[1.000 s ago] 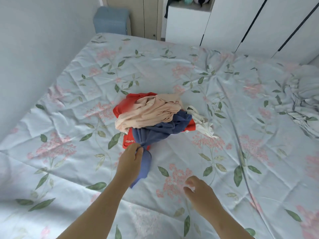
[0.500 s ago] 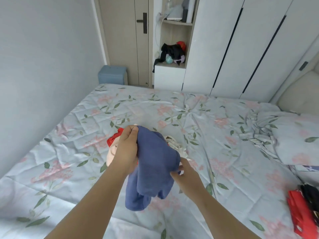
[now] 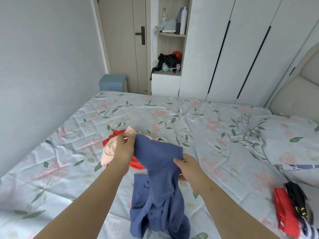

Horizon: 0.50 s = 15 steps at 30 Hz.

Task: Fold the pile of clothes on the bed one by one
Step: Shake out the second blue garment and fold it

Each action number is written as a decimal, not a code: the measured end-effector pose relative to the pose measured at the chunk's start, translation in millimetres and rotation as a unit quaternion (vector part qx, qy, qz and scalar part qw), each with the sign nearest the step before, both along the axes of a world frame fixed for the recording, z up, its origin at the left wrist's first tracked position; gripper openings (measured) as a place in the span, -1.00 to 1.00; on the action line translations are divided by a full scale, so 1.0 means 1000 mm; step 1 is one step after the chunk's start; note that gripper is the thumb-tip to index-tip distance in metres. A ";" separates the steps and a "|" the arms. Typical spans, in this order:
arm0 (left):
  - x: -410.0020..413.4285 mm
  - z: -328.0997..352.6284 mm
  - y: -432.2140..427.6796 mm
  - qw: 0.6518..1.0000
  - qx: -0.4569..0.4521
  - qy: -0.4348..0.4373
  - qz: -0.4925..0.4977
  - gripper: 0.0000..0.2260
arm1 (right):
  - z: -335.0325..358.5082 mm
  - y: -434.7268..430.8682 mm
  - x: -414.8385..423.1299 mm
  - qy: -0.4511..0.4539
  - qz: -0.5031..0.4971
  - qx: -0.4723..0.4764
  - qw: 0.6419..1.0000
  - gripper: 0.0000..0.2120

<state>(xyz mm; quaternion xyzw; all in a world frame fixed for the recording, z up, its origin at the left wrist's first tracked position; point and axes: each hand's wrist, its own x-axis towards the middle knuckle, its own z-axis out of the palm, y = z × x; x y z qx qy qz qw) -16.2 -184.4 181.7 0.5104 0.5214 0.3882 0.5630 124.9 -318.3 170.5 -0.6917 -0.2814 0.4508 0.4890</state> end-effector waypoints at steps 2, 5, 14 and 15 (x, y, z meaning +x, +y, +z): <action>0.003 -0.006 -0.018 0.993 0.008 0.012 -0.119 -0.62 | 0.012 0.005 0.008 0.028 -0.022 0.022 0.999 -0.87; 0.010 -0.010 -0.047 0.943 -0.009 0.045 -0.331 -0.43 | 0.038 0.014 0.014 0.098 -0.049 0.065 0.992 -0.91; 0.041 0.005 -0.032 0.970 -0.132 -0.116 -0.171 -0.85 | 0.046 0.005 0.029 0.077 -0.115 0.099 0.985 -0.91; 0.043 0.012 -0.026 0.963 -0.163 -0.160 -0.143 -0.86 | 0.038 0.001 0.028 0.062 -0.090 0.078 0.991 -0.82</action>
